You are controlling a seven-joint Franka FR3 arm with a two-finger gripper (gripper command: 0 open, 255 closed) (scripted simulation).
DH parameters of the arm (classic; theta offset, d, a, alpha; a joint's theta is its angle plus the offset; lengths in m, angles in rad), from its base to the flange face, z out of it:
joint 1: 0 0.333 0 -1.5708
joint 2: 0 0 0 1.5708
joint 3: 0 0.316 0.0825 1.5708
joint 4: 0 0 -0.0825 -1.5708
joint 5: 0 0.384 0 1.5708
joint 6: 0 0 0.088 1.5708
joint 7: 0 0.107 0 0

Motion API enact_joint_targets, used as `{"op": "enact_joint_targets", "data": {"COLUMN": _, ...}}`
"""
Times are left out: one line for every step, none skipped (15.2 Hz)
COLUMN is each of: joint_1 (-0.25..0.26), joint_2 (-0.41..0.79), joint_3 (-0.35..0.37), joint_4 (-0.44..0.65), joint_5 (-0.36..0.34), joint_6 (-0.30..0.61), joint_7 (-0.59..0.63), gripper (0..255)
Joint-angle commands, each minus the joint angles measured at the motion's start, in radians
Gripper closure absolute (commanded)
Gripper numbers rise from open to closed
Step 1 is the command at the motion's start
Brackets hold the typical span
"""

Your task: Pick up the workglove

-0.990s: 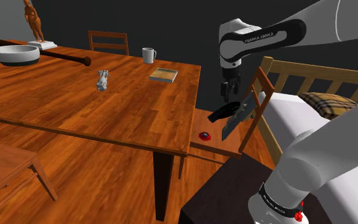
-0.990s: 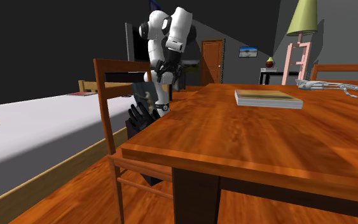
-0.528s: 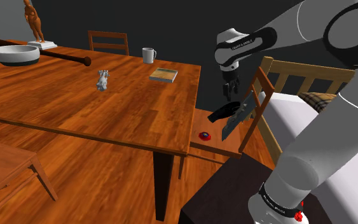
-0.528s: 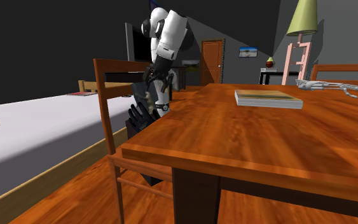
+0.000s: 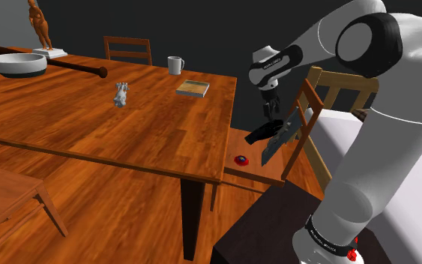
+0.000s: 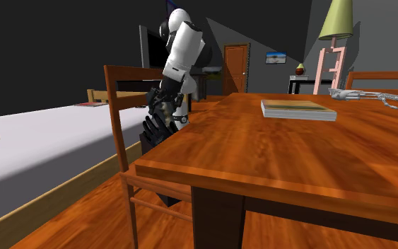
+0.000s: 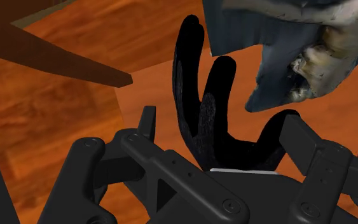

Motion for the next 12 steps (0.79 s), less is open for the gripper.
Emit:
{"op": "enact_joint_targets", "data": {"joint_1": -0.003, "joint_2": 0.016, "joint_3": -0.002, "joint_4": -0.008, "joint_5": 0.0, "joint_6": 0.024, "joint_7": 0.001, "gripper": 0}}
{"op": "enact_joint_targets", "data": {"joint_1": -0.004, "joint_2": 0.022, "joint_3": -0.002, "joint_4": -0.015, "joint_5": 0.0, "joint_6": 0.036, "joint_7": 0.004, "gripper": 0}}
{"op": "enact_joint_targets", "data": {"joint_1": -0.005, "joint_2": 0.028, "joint_3": -0.002, "joint_4": -0.021, "joint_5": 0.001, "joint_6": 0.048, "joint_7": 0.007, "gripper": 0}}
{"op": "enact_joint_targets", "data": {"joint_1": -0.006, "joint_2": 0.035, "joint_3": -0.003, "joint_4": -0.027, "joint_5": 0.001, "joint_6": 0.06, "joint_7": 0.01, "gripper": 0}}
{"op": "enact_joint_targets", "data": {"joint_1": -0.006, "joint_2": 0.039, "joint_3": -0.003, "joint_4": -0.03, "joint_5": 0.001, "joint_6": 0.067, "joint_7": 0.012, "gripper": 0}}
{"op": "enact_joint_targets", "data": {"joint_1": -0.006, "joint_2": 0.039, "joint_3": -0.003, "joint_4": -0.03, "joint_5": 0.001, "joint_6": 0.067, "joint_7": 0.012, "gripper": 0}}
{"op": "enact_joint_targets", "data": {"joint_1": -0.007, "joint_2": 0.04, "joint_3": -0.003, "joint_4": -0.03, "joint_5": 0.002, "joint_6": 0.067, "joint_7": 0.012, "gripper": 255}}
{"op": "enact_joint_targets", "data": {"joint_1": -0.007, "joint_2": 0.04, "joint_3": -0.003, "joint_4": -0.031, "joint_5": 0.001, "joint_6": 0.068, "joint_7": 0.012, "gripper": 255}}
{"op": "enact_joint_targets", "data": {"joint_1": -0.007, "joint_2": 0.04, "joint_3": -0.003, "joint_4": -0.03, "joint_5": 0.001, "joint_6": 0.068, "joint_7": 0.011, "gripper": 255}}
{"op": "enact_joint_targets", "data": {"joint_1": -0.007, "joint_2": 0.04, "joint_3": -0.003, "joint_4": -0.03, "joint_5": 0.001, "joint_6": 0.068, "joint_7": 0.011, "gripper": 255}}
{"op": "enact_joint_targets", "data": {"joint_1": -0.007, "joint_2": 0.04, "joint_3": -0.003, "joint_4": -0.031, "joint_5": 0.001, "joint_6": 0.068, "joint_7": 0.012, "gripper": 255}}
{"op": "enact_joint_targets", "data": {"joint_1": -0.007, "joint_2": 0.04, "joint_3": -0.003, "joint_4": -0.03, "joint_5": 0.001, "joint_6": 0.068, "joint_7": 0.012, "gripper": 255}}
